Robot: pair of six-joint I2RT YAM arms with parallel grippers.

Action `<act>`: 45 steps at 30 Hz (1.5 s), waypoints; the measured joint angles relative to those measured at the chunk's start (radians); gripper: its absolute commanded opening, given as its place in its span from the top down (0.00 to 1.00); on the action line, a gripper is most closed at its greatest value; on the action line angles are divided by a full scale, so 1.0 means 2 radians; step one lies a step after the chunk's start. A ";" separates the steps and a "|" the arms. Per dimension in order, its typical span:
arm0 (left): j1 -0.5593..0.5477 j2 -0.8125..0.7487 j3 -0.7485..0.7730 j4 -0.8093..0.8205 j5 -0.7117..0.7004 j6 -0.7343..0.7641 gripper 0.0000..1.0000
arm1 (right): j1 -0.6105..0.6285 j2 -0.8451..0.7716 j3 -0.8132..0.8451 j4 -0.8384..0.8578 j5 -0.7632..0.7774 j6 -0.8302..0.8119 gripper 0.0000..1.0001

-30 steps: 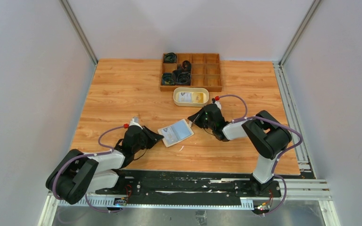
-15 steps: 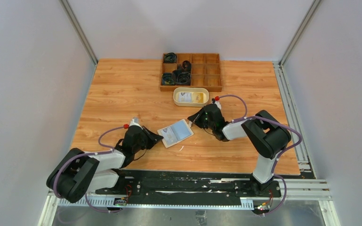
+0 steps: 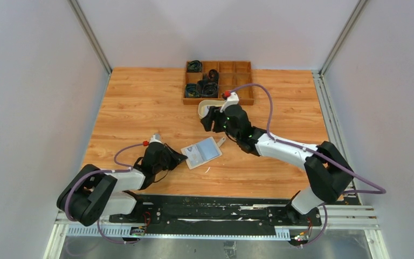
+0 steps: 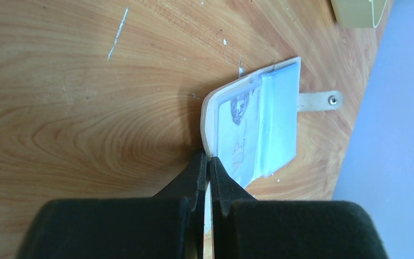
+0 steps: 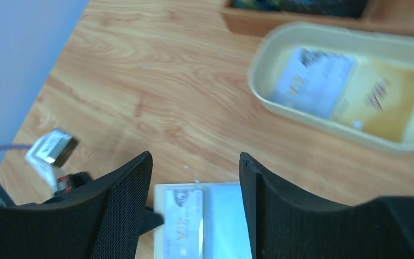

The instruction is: Take the credit cards out of the card holder

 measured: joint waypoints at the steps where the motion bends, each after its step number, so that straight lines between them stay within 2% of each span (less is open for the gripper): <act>1: 0.000 0.003 0.002 0.000 0.000 0.001 1.00 | 0.013 -0.005 0.019 -0.011 0.000 -0.030 0.34; 6: 0.000 0.014 0.012 0.000 0.001 0.004 1.00 | 0.055 0.021 0.089 -0.066 -0.026 -0.129 0.33; 14: 0.000 0.014 0.013 0.000 0.002 0.006 1.00 | 0.100 0.145 0.178 -0.176 -0.035 -0.196 0.33; 22: 0.000 0.014 0.015 -0.001 0.002 0.006 1.00 | 0.125 0.166 0.202 -0.224 -0.038 -0.215 0.33; 34: 0.000 0.014 0.021 -0.015 -0.002 0.013 1.00 | 0.138 0.223 0.255 -0.270 0.001 -0.217 0.34; 45: 0.000 0.013 0.019 -0.014 -0.001 0.012 1.00 | 0.137 0.234 0.252 -0.278 0.032 -0.201 0.35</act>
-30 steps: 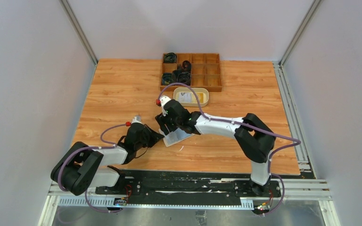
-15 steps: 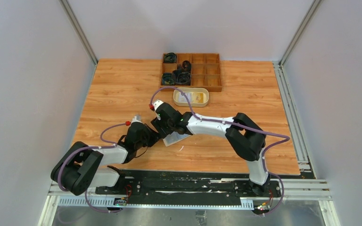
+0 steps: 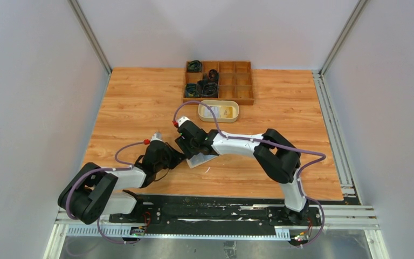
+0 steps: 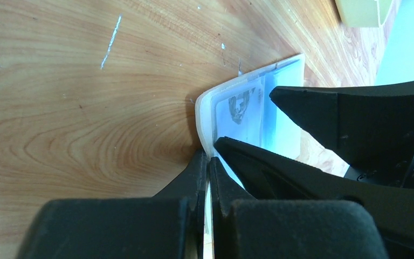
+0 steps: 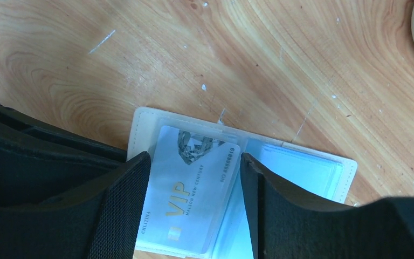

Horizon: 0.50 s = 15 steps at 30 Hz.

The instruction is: Take the credit cards out of the card holder

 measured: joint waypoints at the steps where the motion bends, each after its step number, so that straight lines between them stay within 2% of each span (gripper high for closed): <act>1: 0.000 -0.001 -0.002 0.000 0.000 -0.001 1.00 | -0.001 -0.002 -0.006 0.004 0.000 0.003 0.35; 15: 0.000 -0.008 -0.005 0.001 -0.004 -0.007 1.00 | -0.047 -0.041 -0.074 0.034 -0.007 0.028 0.35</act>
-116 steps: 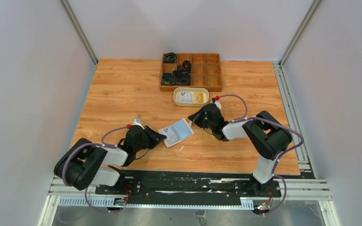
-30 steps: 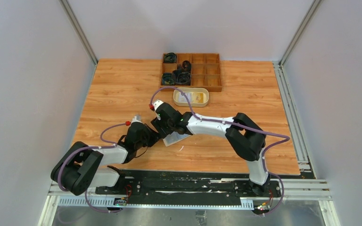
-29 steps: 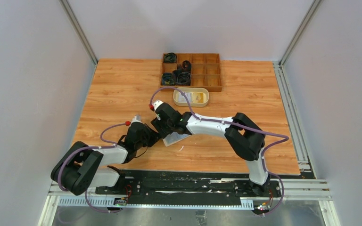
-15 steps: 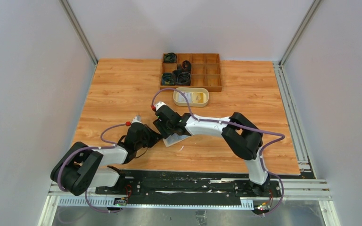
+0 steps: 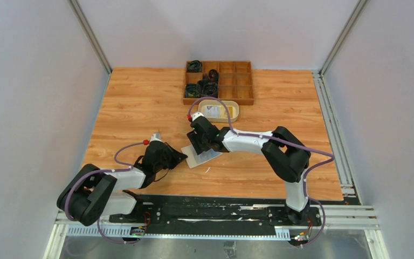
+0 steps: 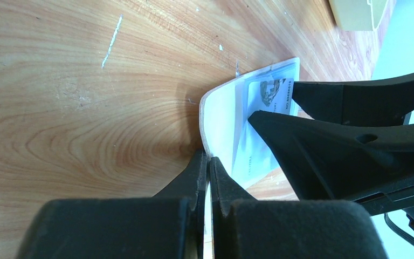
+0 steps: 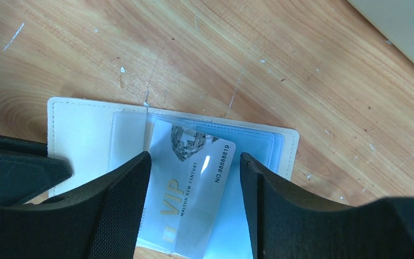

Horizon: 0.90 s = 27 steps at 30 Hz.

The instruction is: Take the credit cards out of the card holder

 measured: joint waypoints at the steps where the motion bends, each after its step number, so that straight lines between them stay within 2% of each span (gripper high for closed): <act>1: 0.000 0.000 0.000 0.000 0.000 0.000 1.00 | -0.001 0.000 0.000 0.000 -0.001 0.001 0.35; 6: 0.000 0.000 0.000 0.001 0.000 0.000 1.00 | -0.004 -0.003 -0.004 0.005 -0.011 0.003 0.37; 13: 0.000 0.002 0.000 0.002 -0.001 0.000 1.00 | -0.036 -0.022 -0.037 0.040 -0.072 0.027 0.54; 27: 0.000 0.011 0.000 0.010 -0.001 0.000 1.00 | -0.061 -0.059 -0.104 0.097 -0.173 0.060 0.56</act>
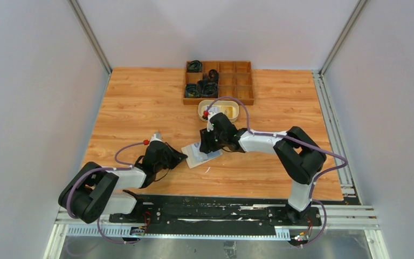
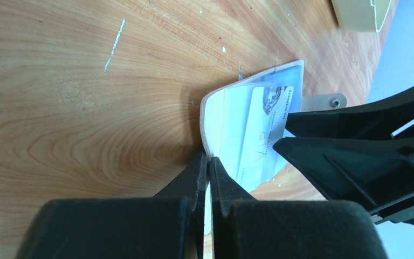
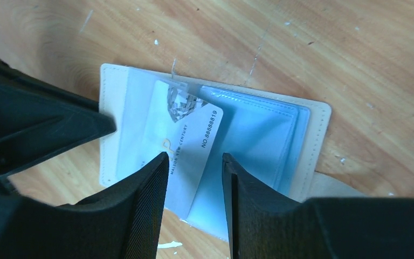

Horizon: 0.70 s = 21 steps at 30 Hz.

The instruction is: Take the credit cards out of the card holder

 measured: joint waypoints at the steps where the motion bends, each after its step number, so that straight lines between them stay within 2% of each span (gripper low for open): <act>1: 0.000 0.001 0.000 0.001 0.000 0.000 1.00 | -0.004 -0.001 -0.006 0.010 -0.014 0.006 0.57; 11: 0.000 0.004 0.000 0.005 0.000 0.000 1.00 | -0.060 0.014 -0.062 0.133 -0.144 0.098 0.61; 21: 0.000 0.006 0.000 0.008 0.000 0.000 1.00 | -0.065 0.056 -0.077 0.232 -0.219 0.181 0.65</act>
